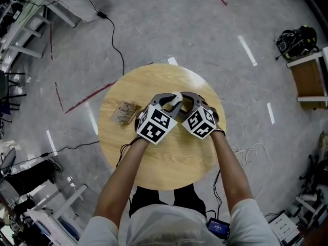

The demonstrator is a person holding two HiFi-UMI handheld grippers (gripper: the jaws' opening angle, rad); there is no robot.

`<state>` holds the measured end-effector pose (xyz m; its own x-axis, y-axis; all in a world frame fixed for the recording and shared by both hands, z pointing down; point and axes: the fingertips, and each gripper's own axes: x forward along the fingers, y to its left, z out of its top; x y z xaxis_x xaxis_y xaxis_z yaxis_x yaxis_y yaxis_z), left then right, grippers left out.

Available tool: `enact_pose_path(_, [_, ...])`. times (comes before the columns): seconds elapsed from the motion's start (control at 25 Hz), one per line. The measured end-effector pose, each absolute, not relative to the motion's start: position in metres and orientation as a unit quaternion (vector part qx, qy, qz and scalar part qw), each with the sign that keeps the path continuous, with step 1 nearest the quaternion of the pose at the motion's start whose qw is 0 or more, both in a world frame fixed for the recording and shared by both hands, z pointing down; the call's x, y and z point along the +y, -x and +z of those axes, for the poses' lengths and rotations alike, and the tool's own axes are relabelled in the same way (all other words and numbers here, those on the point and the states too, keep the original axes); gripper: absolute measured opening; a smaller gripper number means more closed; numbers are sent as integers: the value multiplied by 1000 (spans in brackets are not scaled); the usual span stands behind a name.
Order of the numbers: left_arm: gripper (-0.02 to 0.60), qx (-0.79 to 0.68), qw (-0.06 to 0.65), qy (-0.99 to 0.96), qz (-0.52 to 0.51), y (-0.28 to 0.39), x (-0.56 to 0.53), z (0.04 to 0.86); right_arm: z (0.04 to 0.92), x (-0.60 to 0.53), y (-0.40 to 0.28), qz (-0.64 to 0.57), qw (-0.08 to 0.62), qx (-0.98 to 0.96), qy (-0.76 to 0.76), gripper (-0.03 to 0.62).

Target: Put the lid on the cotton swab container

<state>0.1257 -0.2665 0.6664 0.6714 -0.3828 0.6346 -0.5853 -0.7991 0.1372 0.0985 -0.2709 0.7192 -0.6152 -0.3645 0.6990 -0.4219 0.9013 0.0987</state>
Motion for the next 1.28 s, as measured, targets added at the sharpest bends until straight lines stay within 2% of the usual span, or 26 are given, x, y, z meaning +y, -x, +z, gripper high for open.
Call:
enact_pose_path(0.4, [109, -260, 160, -899, 315, -127, -267, 669, 721, -271, -101, 53, 388, -892, -226, 259])
enact_pose_path(0.6, [109, -251, 137, -903, 320, -126, -266, 667, 717, -268, -125, 95, 407, -871, -259, 261])
enact_pose_path(0.8, [116, -286, 167, -911, 245, -115, -276, 624, 671, -263, -160, 100, 418, -852, -300, 261])
enact_pose_path(1.0, [101, -296, 140, -919, 220, -97, -275, 565, 594, -261, -182, 78, 388, -843, -365, 258])
enact_pose_path(1.2, [61, -300, 91, -928, 199, -71, -262, 495, 499, -254, -192, 36, 338, -827, -449, 202])
enact_pose_path(1.28, [43, -302, 66, -932, 189, -59, -260, 465, 458, -252, -195, 19, 308, -821, -480, 134])
